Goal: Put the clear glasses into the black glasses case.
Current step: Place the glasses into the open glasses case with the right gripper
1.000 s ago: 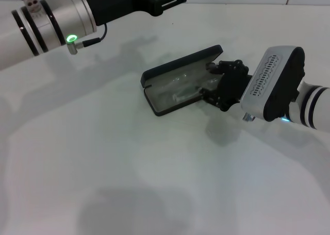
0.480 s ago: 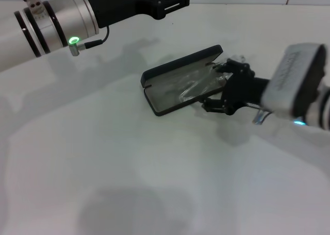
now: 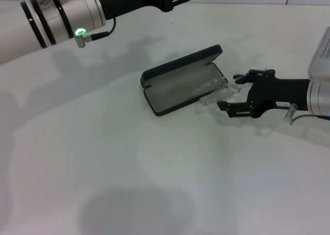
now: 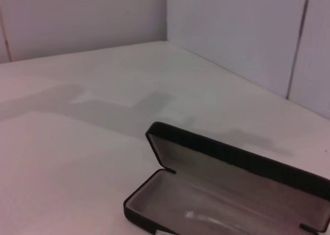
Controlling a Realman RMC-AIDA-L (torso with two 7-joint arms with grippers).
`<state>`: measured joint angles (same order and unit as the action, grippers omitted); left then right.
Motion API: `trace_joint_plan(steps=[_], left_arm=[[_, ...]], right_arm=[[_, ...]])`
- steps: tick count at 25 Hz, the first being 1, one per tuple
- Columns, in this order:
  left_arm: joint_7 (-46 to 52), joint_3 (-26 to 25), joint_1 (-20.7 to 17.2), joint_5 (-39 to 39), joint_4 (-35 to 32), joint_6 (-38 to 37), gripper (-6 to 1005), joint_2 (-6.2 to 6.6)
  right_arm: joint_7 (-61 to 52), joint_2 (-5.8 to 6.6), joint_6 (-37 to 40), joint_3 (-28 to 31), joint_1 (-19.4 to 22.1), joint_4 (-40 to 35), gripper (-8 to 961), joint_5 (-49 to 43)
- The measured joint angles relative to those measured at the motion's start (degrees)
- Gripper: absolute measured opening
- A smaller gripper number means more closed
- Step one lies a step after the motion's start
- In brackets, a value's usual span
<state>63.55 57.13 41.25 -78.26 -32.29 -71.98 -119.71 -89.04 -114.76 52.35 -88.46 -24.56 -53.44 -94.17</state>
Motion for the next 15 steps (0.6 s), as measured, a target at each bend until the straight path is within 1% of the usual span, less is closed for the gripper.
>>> trace_joint_plan(steps=[2, 10, 13, 15], left_arm=[[0.1, 0.0, 0.1, 0.1, 0.0, 0.0, 639, 0.00], [0.4, 0.3, 0.3, -0.2, 0.0, 0.0, 639, 0.01], [2.0, 2.1, 0.3, -0.4, -0.3, 0.1, 639, 0.07], [5.9, 3.8, 0.4, -1.7, -1.4, 0.2, 639, 0.32]], right_arm=[[-0.1, -0.60, 1.0, 1.4, -0.6, 0.2, 821, -1.2], [-0.2, -1.08, 0.7, 1.5, -4.5, 1.8, 816, -1.1], [-0.3, -1.16, 0.6, 1.7, -6.7, 4.3, 816, -1.0], [-0.3, -1.16, 0.7, 1.8, -7.4, 5.1, 816, -1.0]])
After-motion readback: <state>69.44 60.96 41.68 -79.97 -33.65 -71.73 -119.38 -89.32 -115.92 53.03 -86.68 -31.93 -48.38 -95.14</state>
